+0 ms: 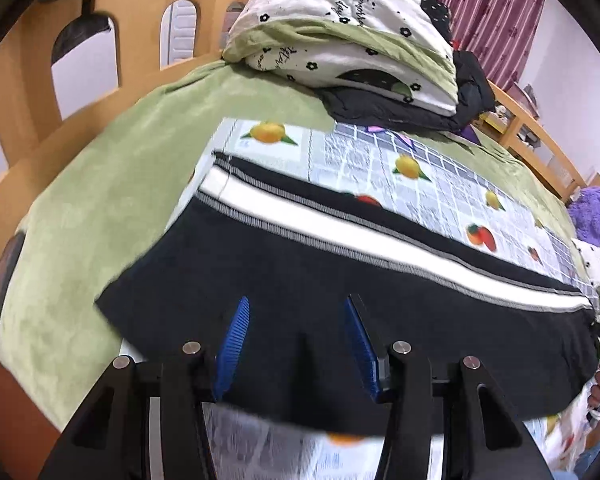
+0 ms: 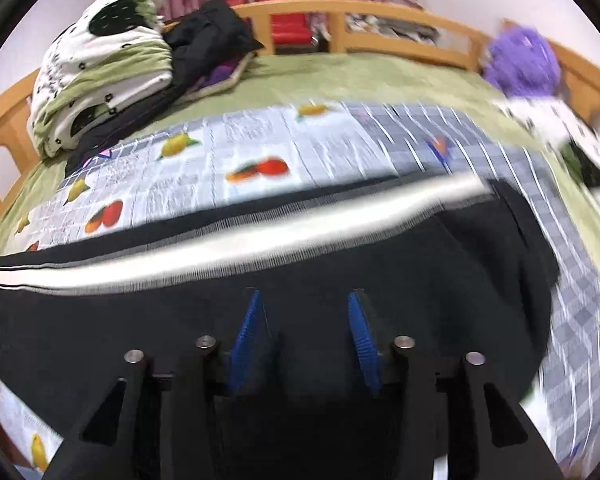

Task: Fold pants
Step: 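Lower the folded edge with both grippers and press it flat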

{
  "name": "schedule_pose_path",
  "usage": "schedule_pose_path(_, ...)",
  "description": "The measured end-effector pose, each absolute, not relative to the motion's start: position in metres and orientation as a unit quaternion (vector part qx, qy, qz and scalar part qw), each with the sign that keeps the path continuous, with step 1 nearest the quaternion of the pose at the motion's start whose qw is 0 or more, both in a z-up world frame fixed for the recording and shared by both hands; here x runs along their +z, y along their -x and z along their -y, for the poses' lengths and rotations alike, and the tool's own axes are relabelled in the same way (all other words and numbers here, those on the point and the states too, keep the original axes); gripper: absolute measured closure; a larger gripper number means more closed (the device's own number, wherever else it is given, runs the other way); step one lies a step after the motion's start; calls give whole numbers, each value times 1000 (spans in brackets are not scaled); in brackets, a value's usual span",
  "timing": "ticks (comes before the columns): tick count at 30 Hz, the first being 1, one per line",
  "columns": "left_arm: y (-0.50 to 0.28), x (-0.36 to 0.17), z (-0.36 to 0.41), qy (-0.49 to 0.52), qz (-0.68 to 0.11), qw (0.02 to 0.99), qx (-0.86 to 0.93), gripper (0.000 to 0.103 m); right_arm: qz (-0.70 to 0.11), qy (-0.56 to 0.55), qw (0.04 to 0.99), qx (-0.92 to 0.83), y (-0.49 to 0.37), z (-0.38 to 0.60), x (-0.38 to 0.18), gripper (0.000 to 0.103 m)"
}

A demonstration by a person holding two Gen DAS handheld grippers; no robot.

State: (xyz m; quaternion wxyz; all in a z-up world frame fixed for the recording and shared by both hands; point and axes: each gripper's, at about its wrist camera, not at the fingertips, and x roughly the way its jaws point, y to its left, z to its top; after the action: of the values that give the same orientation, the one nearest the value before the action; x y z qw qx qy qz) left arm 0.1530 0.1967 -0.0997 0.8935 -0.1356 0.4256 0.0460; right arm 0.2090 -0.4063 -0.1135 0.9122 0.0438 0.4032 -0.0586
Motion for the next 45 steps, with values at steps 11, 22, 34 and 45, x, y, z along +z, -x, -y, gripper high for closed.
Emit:
schedule_pose_path(11, -209, -114, -188, 146, -427, 892, 27, 56, -408, 10, 907, 107, -332, 362, -133, 47)
schedule_pose_path(22, -237, -116, -231, 102, -402, 905, 99, 56, -423, 95, 896, 93, -342, 338, -163, 98)
schedule_pose_path(34, -300, -144, -263, 102, -428, 889, 128, 83, -431, 138, 886, 103, -339, 326, -179, 103)
schedule_pose_path(45, -283, -146, -280, 137, -413, 891, 129, 68, -418, 65, 900, 104, -357, 338, -155, 90)
